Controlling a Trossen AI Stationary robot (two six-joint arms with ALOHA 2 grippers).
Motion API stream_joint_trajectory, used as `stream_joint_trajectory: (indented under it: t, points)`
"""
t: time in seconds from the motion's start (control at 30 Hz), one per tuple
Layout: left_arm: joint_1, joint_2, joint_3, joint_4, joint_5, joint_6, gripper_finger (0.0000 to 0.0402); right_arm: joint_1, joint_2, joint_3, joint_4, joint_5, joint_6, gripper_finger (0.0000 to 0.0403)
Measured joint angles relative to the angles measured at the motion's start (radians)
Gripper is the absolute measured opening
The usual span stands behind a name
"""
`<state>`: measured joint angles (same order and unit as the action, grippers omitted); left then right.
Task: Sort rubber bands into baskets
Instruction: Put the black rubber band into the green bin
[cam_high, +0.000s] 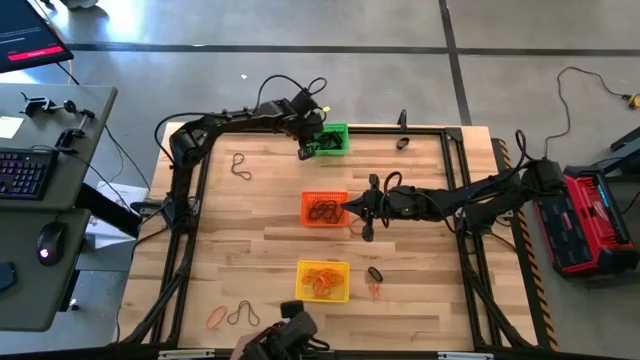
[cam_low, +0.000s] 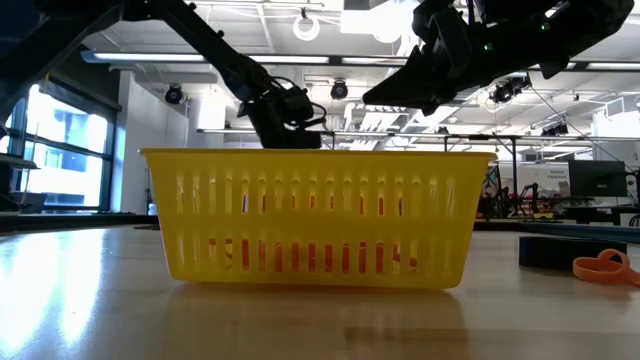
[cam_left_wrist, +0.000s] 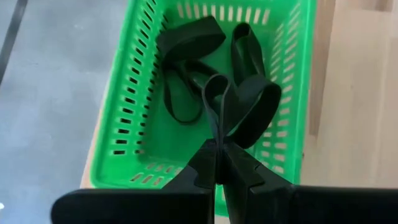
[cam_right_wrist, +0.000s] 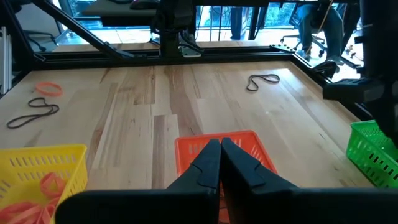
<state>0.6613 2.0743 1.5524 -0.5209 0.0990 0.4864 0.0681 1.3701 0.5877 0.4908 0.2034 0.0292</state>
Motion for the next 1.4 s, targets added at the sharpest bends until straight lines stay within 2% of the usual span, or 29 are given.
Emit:
stream_joint_trajectory:
  t: [0.23,0.57,0.87,1.17,1.4]
  points:
    - [0.0,0.012,0.001,0.004,-0.003,0.016,0.0002,0.0,0.0,0.0,0.0,0.0,0.016,0.0]
    - [-0.002,0.012,-0.001,-0.004,0.045,0.015,0.0009,0.0,0.0,0.0,0.0,-0.001,0.019,0.0]
    - [-0.002,0.012,-0.001,-0.013,0.045,0.022,0.0039,0.0,0.0,0.0,0.0,-0.001,0.023,0.0]
    - [-0.002,0.006,-0.002,-0.008,0.036,0.017,0.0089,0.0,0.0,0.0,-0.003,-0.001,0.023,0.0]
    - [-0.002,0.006,-0.002,-0.005,0.022,0.014,0.01,0.0,0.0,0.0,-0.039,-0.001,0.057,0.0]
